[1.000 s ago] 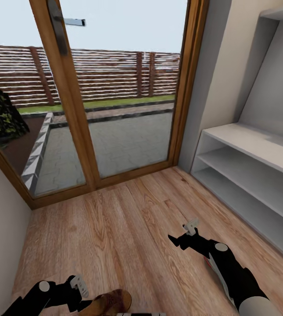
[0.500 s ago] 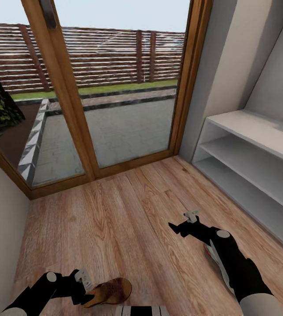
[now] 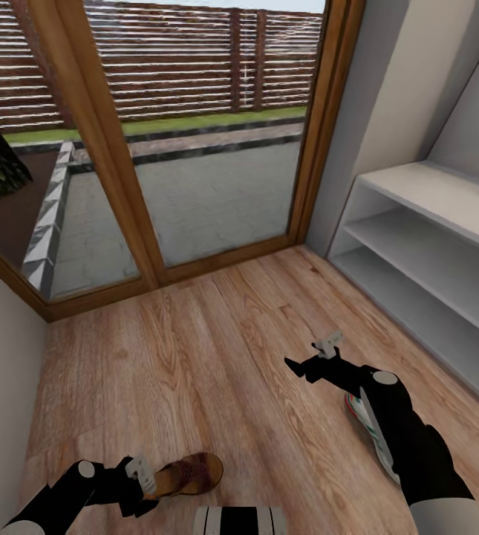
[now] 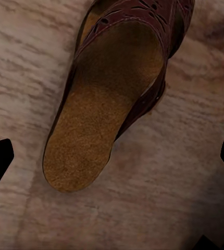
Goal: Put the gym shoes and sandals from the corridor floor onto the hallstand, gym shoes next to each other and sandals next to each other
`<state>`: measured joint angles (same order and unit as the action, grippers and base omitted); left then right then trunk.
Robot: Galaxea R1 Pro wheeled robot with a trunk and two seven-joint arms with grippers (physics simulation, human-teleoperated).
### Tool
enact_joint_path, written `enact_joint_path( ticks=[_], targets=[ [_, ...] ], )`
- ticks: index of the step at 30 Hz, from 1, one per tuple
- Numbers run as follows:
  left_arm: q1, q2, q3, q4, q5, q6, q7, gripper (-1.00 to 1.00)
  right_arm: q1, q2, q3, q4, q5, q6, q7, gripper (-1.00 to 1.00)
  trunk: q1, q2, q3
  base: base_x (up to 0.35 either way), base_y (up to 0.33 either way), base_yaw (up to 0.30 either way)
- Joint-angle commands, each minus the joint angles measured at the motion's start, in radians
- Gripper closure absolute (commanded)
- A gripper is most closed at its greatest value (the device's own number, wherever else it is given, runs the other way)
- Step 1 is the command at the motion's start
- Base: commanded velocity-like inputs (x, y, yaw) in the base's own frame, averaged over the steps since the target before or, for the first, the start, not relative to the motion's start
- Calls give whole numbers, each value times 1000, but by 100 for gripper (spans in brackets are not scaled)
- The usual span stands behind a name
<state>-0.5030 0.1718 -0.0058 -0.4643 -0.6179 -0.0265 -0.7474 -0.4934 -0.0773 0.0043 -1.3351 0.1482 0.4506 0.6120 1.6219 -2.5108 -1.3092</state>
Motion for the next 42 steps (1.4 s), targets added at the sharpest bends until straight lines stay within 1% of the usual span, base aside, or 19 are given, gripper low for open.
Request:
enact_joint_path(
  ticks=[1, 9, 14, 15, 20, 27, 28, 29, 36, 42],
  targets=[
    [0, 0, 0, -2, -6, -3, -3, -100, -1, 0, 1, -4, 9, 4, 16, -100, 0, -1, -6, 0, 0, 0],
    [-4, 3, 0, -12, -6, -1, -1, -100, -1, 1, 0, -18, 9, 6, 70, -100, 4, -2, -50, 0, 0, 0],
    [-24, 4, 0, -40, -12, 3, 1, -100, -1, 1, 0, -23, 10, 6, 79, -100, 4, -2, -58, 0, 0, 0],
    [-25, 3, 0, -42, -15, 3, 1, -100, -1, 1, 0, -23, 10, 6, 80, -100, 4, -2, -59, 0, 0, 0],
    [-30, -2, 0, -53, -52, 21, 3, -100, -1, 2, 0, -24, 10, 7, 81, -100, 4, -2, -62, 0, 0, 0],
    [-33, -9, 1, -88, -116, 59, 4, -100, -1, 2, 3, -24, 10, 7, 82, -100, 4, -2, -63, 0, 0, 0],
    [-35, -10, 1, -110, -138, 72, 3, -100, -1, 2, 4, -24, 10, 7, 83, -100, 4, -2, -63, 0, 0, 0],
    [-35, -12, 1, -121, -144, 76, 3, -100, -1, 2, 4, -23, 10, 7, 83, -100, 4, -2, -63, 0, 0, 0],
    [-35, -21, 1, -146, -156, 82, 2, -100, -1, 2, 3, -23, 11, 6, 83, -100, 4, -2, -63, 0, 0, 0],
    [-35, -24, 1, -149, -157, 83, 2, -100, -1, 1, 2, -23, 11, 5, 83, -100, 4, -2, -63, 0, 0, 0]
  ],
)
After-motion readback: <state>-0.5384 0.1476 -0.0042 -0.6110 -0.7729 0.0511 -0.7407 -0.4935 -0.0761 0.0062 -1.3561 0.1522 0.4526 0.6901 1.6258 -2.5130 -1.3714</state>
